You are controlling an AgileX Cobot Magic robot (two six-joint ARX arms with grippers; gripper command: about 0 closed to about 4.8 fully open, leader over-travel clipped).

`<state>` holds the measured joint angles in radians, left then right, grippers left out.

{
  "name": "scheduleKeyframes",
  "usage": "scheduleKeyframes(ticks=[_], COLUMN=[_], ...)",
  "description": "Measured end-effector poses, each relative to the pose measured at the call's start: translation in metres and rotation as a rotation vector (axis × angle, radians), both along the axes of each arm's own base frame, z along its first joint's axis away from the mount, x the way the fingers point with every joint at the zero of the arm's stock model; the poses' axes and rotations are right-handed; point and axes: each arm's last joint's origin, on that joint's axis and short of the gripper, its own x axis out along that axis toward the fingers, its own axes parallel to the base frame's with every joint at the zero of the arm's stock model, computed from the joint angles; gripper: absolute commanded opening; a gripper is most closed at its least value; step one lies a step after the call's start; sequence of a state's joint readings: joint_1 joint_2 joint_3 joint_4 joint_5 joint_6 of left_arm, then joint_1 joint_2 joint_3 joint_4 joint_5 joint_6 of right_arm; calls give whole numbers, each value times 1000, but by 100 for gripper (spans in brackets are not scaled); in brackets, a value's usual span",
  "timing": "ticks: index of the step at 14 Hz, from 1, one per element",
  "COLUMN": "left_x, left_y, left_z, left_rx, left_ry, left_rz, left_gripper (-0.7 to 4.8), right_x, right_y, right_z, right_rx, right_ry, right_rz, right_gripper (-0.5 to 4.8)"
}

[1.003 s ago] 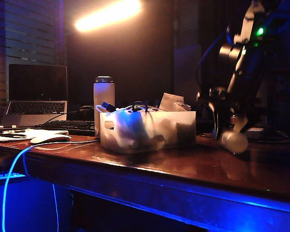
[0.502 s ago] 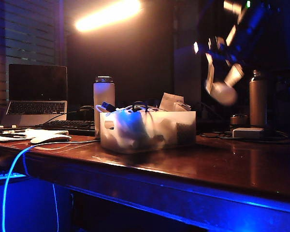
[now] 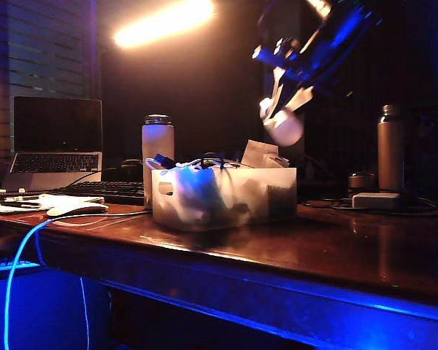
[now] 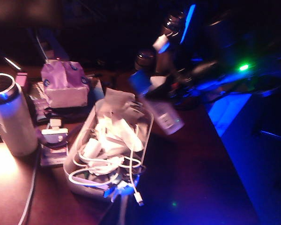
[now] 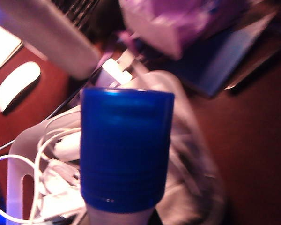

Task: Pick up the liquid glue and place it into the translucent box.

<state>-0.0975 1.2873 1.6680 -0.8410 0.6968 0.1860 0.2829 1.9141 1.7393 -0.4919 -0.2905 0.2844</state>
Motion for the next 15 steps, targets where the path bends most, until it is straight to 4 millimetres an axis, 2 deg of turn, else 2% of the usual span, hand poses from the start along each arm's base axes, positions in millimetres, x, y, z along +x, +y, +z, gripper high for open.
scheduleKeyframes(ticks=[3,4,5,6,7,8,9,10,11,12,15], left_x=[0,0,-1,-1,-1,-1,-1,-1,-1,-1,-1], left_y=[0,0,0,0,0,0,0,0,0,0,0], left_z=[-1,-1,-1,-1,-1,-1,-1,-1,-2,-2,-2], left_rx=[1,1,1,1,1,1,1,2,2,2,2], left_ry=[9,11,10,11,12,14,17,16,20,21,24], left_rz=[0,0,0,0,0,0,0,0,0,0,0], left_gripper=[-5,-5,-5,-5,-5,-5,-5,-5,-5,-5,-5], right_x=[11,18,23,25,29,31,33,33,34,34,31], right_y=[21,27,36,43,51,59,61,61,61,60,60], right_z=[-15,-24,-36,-39,-48,-60,-68,-68,-65,-66,-65], right_rx=[18,30,34,43,52,58,56,62,71,70,80], right_ry=[-47,-64,-66,-85,-97,-82,-63,-65,-77,-75,-46], right_rz=[29,35,43,54,63,71,72,68,67,65,91], right_gripper=[16,-2,-1,0,36,137,207,312,464,479,479])
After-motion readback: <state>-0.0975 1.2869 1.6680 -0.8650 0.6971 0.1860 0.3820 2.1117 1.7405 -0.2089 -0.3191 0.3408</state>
